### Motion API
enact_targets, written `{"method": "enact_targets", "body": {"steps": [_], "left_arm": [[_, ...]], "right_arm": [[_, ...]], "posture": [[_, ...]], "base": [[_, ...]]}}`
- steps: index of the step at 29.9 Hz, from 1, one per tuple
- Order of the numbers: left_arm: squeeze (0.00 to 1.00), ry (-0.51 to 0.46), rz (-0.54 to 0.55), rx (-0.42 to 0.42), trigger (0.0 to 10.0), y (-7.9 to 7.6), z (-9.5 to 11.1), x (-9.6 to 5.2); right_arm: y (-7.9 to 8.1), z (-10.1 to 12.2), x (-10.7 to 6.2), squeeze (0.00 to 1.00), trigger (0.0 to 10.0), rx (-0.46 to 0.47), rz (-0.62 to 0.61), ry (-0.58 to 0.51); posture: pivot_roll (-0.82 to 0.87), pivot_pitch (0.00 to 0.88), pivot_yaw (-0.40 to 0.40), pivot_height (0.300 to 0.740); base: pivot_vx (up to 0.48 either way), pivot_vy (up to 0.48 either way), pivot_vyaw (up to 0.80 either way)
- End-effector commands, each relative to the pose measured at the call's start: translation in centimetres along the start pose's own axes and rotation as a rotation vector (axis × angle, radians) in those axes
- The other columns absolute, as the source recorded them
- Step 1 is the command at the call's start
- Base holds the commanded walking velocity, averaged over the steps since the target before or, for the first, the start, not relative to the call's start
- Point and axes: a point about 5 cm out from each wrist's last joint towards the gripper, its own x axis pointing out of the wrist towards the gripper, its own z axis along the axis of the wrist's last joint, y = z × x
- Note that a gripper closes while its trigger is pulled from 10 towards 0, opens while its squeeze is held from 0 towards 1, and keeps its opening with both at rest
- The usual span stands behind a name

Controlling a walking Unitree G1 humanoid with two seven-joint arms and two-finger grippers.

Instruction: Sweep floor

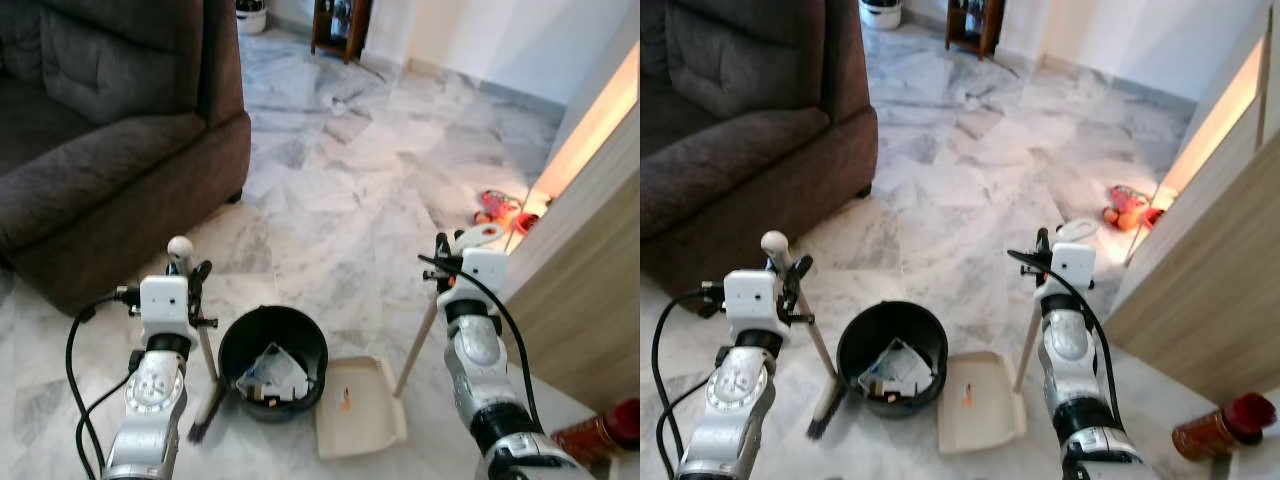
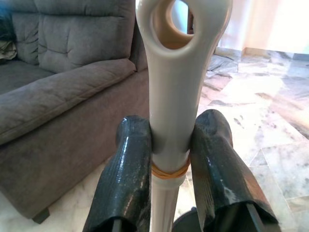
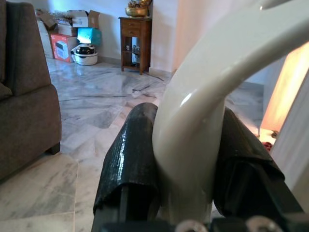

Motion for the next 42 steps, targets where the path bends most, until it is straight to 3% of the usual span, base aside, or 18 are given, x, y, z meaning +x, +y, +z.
{"method": "enact_targets", "body": {"steps": [1, 36, 42], "left_arm": [[0.0, -0.04, -0.002, -0.011, 10.0, -0.23, 0.88, 0.19], [0.0, -0.035, -0.004, -0.009, 10.0, -0.43, 0.81, 0.18], [0.0, -0.025, 0.003, -0.005, 10.0, -0.38, 0.64, 0.23]], "right_arm": [[0.01, 0.43, 0.24, 0.0, 10.0, 0.03, -0.009, -0.024], [0.18, 0.42, 0.33, 0.0, 10.0, 0.038, -0.002, -0.024], [0.23, 0.39, 0.3, 0.0, 10.0, 0.042, 0.0, -0.024]], "posture": [[0.05, 0.052, -0.079, 0.74], [0.05, 0.038, -0.081, 0.74], [0.05, 0.042, -0.081, 0.74]], "base": [[-0.304, 0.0, 0.0], [-0.303, 0.0, 0.0], [0.0, 0.0, 0.0]]}}
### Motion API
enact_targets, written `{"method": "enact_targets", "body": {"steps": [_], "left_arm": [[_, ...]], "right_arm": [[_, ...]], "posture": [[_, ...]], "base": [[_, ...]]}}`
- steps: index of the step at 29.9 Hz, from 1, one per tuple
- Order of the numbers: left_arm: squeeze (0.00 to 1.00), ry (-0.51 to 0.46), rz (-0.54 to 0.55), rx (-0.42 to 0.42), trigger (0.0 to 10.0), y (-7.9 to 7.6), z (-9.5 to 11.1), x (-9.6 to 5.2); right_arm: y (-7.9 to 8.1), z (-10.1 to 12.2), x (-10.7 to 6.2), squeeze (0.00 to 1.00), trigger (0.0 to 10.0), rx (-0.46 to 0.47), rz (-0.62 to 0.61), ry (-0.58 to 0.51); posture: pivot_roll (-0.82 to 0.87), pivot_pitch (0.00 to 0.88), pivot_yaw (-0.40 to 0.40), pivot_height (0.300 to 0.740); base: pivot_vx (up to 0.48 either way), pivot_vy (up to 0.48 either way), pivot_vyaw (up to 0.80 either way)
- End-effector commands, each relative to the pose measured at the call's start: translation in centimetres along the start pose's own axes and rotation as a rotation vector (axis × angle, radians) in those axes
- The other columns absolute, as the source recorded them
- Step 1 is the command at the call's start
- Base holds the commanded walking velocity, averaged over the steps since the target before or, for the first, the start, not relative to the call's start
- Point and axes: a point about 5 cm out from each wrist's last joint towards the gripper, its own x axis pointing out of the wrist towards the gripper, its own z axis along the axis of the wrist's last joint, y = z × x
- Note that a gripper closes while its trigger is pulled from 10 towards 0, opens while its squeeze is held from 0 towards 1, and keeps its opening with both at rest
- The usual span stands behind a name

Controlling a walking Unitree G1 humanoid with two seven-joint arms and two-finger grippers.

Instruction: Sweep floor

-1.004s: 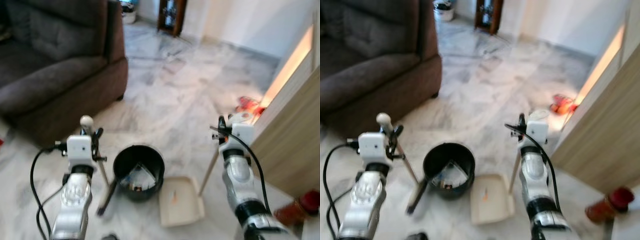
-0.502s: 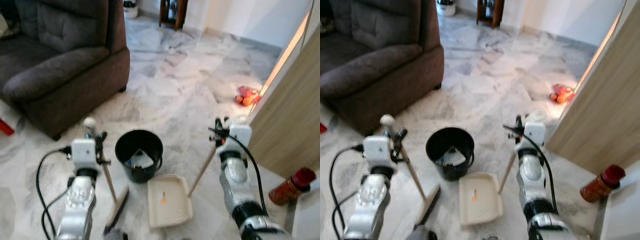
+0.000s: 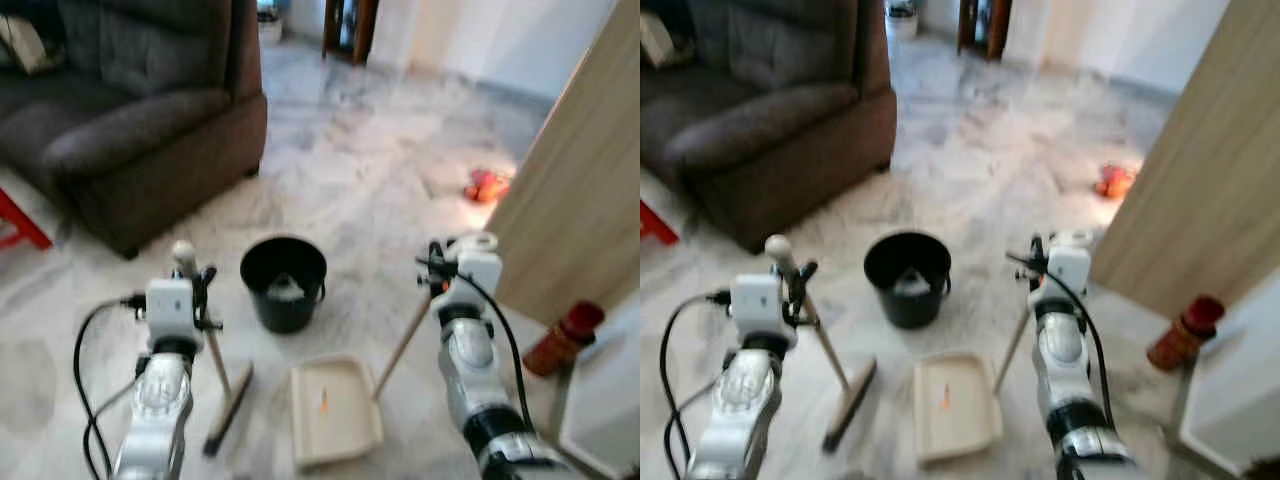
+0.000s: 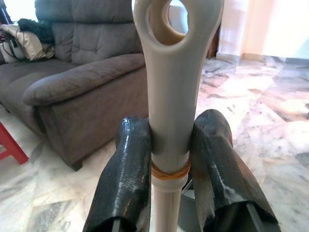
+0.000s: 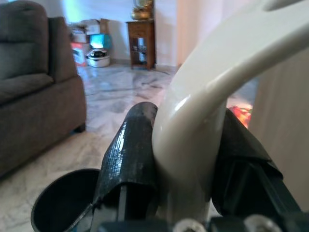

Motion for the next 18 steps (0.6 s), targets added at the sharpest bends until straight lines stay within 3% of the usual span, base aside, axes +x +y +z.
{"method": "enact_targets", "body": {"steps": [1, 13, 18], "left_arm": [[0.0, -0.03, 0.003, 0.011, 10.0, 0.18, 0.71, 0.25], [0.0, -0.028, -0.004, 0.011, 10.0, 0.14, 0.7, 0.52], [0.0, -0.031, -0.006, 0.012, 10.0, 0.1, 0.8, 0.75]], "right_arm": [[-0.03, 1.3, 0.67, 0.0, 10.0, -0.009, 0.005, -0.063], [0.09, 1.07, 0.61, 0.0, 10.0, 0.005, 0.006, -0.047], [0.1, 1.0, 0.62, 0.0, 10.0, -0.002, 0.007, -0.04]], "posture": [[0.05, 0.042, -0.081, 0.74], [0.04, 0.046, -0.08, 0.74], [0.04, 0.045, -0.079, 0.74]], "base": [[0.0, 0.0, 0.0], [0.0, 0.0, 0.0], [0.0, 0.0, -0.66]]}}
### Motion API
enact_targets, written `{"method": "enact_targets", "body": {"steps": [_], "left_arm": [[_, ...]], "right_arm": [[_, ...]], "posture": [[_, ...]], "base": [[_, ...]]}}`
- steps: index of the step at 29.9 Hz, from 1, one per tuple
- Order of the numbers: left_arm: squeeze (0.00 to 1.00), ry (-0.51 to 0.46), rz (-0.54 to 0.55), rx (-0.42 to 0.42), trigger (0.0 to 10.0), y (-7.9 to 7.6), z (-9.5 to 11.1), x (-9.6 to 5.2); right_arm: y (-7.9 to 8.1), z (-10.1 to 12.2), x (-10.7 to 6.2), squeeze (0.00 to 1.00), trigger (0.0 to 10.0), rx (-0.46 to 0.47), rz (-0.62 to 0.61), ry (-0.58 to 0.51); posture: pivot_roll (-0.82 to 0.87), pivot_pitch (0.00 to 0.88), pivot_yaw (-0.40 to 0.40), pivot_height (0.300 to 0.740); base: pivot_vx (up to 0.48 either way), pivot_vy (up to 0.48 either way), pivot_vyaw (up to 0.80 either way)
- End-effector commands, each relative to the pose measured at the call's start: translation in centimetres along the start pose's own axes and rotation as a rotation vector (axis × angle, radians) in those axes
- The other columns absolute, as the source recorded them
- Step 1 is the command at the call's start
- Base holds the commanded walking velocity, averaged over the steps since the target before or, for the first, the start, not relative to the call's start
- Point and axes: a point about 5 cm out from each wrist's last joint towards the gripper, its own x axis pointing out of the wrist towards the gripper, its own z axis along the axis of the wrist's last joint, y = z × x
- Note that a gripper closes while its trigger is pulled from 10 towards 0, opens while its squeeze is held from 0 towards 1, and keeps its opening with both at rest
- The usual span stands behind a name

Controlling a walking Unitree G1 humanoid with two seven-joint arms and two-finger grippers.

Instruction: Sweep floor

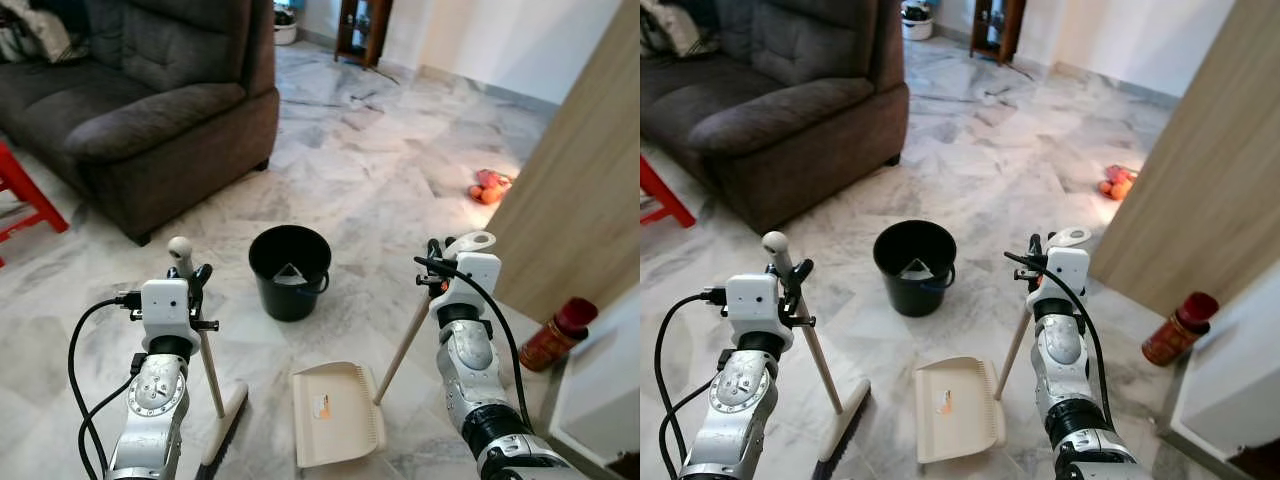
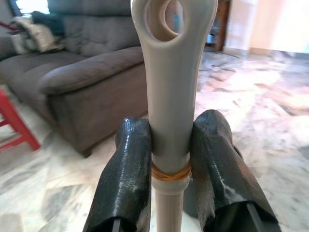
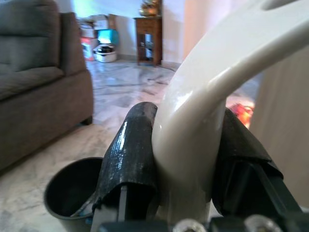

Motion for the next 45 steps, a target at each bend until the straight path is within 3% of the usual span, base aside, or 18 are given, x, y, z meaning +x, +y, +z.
{"method": "enact_targets", "body": {"steps": [1, 21, 45], "left_arm": [[0.0, -0.041, -0.013, 0.004, 10.0, -0.25, 0.95, 0.63], [0.0, -0.03, -0.009, 0.033, 10.0, -0.31, 0.86, 0.77], [0.0, -0.035, -0.029, 0.069, 10.0, -0.59, 0.86, 0.94]], "right_arm": [[-0.35, 0.92, 0.53, 0.0, 10.0, -0.005, -0.01, -0.039], [-0.41, 0.85, 0.56, 0.0, 10.0, -0.014, -0.016, -0.032], [-0.24, 0.77, 0.56, 0.0, 10.0, -0.015, -0.018, -0.028]], "posture": [[0.04, 0.045, -0.079, 0.74], [0.05, 0.045, -0.081, 0.74], [0.05, 0.025, -0.076, 0.74]], "base": [[0.0, 0.0, -0.8], [0.0, 0.0, -0.8], [0.0, -0.206, -0.8]]}}
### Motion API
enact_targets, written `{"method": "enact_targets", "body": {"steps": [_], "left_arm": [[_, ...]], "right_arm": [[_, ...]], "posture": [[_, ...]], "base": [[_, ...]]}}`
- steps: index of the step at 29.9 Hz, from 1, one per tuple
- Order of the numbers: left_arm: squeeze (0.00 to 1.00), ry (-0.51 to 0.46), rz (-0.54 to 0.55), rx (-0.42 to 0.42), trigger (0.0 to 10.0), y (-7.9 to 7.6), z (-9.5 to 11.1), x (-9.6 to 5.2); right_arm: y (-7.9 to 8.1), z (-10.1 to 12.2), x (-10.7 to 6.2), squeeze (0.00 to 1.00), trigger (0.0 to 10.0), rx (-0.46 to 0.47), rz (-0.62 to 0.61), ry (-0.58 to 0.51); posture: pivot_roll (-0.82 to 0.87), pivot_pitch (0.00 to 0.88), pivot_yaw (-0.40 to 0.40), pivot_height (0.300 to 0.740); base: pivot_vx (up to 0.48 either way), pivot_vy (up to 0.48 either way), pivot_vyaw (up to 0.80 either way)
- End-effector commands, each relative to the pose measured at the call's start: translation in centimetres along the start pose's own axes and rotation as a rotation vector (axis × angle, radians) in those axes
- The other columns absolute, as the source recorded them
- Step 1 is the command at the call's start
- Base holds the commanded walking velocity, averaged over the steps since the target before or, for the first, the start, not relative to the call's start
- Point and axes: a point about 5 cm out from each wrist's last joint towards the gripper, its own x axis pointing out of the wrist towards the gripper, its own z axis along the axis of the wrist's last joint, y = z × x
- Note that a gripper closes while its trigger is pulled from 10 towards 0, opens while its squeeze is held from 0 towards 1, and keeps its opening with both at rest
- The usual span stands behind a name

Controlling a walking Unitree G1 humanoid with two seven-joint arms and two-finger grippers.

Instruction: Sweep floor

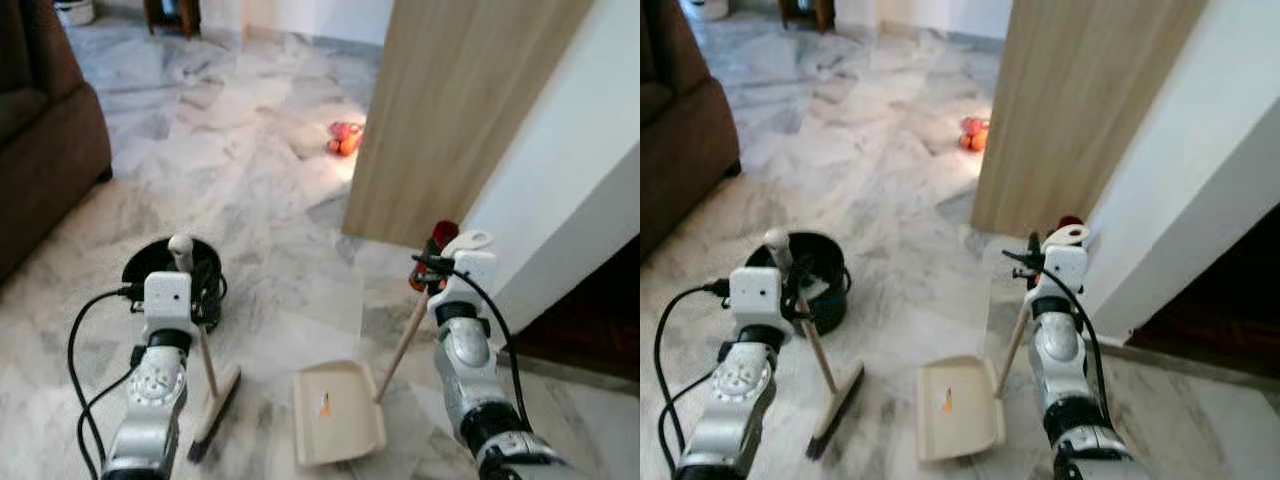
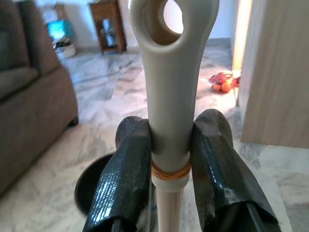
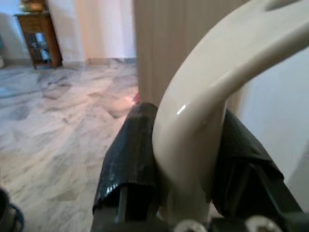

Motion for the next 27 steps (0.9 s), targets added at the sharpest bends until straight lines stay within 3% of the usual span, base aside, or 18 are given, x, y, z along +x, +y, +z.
{"method": "enact_targets", "body": {"steps": [1, 27], "left_arm": [[0.0, -0.042, -0.028, 0.007, 10.0, -0.98, 0.86, 0.37], [0.0, -0.039, -0.022, 0.002, 10.0, -1.05, 0.83, 0.46]], "right_arm": [[-0.72, 0.64, 0.41, 0.0, 10.0, -0.007, -0.023, -0.026], [-0.78, 0.69, 0.47, 0.0, 10.0, -0.009, -0.024, -0.027]], "posture": [[0.05, 0.025, -0.076, 0.74], [0.04, 0.034, -0.079, 0.74]], "base": [[0.0, 0.0, -0.8], [0.0, -0.031, -0.8]]}}
